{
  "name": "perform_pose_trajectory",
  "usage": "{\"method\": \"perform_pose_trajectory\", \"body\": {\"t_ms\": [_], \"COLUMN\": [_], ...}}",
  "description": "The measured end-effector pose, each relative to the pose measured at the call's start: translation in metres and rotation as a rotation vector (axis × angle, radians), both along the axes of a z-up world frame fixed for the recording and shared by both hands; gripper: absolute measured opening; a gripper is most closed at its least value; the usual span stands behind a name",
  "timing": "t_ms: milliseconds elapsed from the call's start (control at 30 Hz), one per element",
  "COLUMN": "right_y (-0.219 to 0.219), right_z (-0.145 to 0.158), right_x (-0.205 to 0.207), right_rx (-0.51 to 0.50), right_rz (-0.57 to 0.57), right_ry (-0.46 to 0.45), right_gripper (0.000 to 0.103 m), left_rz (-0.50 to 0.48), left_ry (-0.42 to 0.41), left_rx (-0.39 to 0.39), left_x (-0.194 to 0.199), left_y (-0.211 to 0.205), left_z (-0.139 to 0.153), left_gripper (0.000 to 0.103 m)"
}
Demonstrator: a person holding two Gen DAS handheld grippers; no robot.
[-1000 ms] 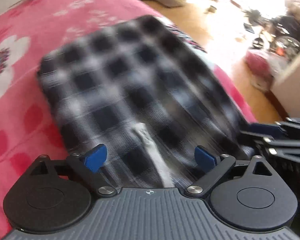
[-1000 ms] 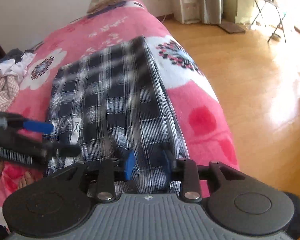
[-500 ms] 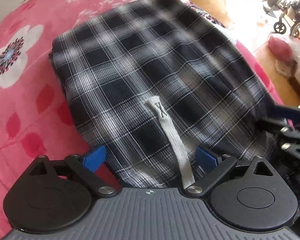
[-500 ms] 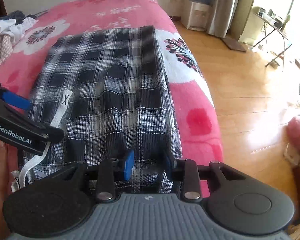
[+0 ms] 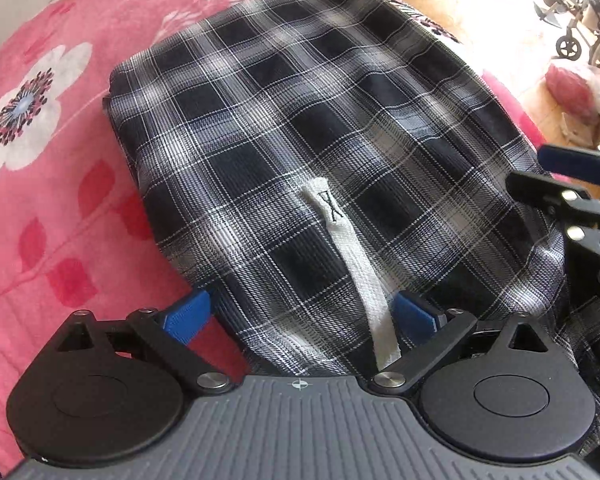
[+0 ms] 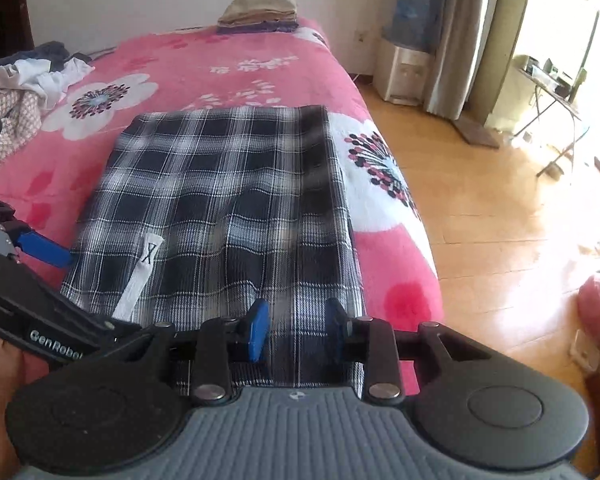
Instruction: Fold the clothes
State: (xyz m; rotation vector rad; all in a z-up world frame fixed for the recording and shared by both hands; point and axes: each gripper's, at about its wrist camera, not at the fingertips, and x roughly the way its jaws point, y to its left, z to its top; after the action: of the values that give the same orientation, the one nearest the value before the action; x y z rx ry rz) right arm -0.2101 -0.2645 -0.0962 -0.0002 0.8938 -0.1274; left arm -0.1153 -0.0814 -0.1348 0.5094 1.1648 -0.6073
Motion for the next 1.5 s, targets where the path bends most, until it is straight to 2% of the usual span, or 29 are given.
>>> {"method": "perform_pose_trajectory", "body": {"t_ms": [200,433,533,1133,1267,1500], "right_y": [0.003,0.006,0.008,0.003,0.002,0.001], "right_z": [-0.004,-0.033,-0.032,-0.030,-0.029,-0.029], "right_x": [0.017,0.038,0.037,0.036,0.037,0.038], "right_rx": [-0.001,-0.004,-0.015,0.026,0.035,0.046], "right_rz": [0.028,0.068,0.076,0.064,0.061,0.058], "right_ry": [-0.029,-0.002,-0.002,0.004,0.006,0.009], "right_gripper": [0.033,0.034,0.034,0.034,0.034,0.035], "left_rz": [0.012,0.074,0.109,0.143,0.170,0.190], "left_ry": [0.001,0.053,0.081,0.061,0.101,0.096], "left_rx": [0.002,-0.018,-0.033,-0.003,-0.011,-0.040], "left_x": [0.003,0.011,0.015,0.010,0.015,0.014], "left_y": [0.002,0.010,0.014,0.011,0.014,0.016], "left_z": [-0.001,-0.006,-0.008,-0.002,-0.003,-0.003], "left_gripper": [0.101,0.103,0.103,0.103,0.103,0.103]}}
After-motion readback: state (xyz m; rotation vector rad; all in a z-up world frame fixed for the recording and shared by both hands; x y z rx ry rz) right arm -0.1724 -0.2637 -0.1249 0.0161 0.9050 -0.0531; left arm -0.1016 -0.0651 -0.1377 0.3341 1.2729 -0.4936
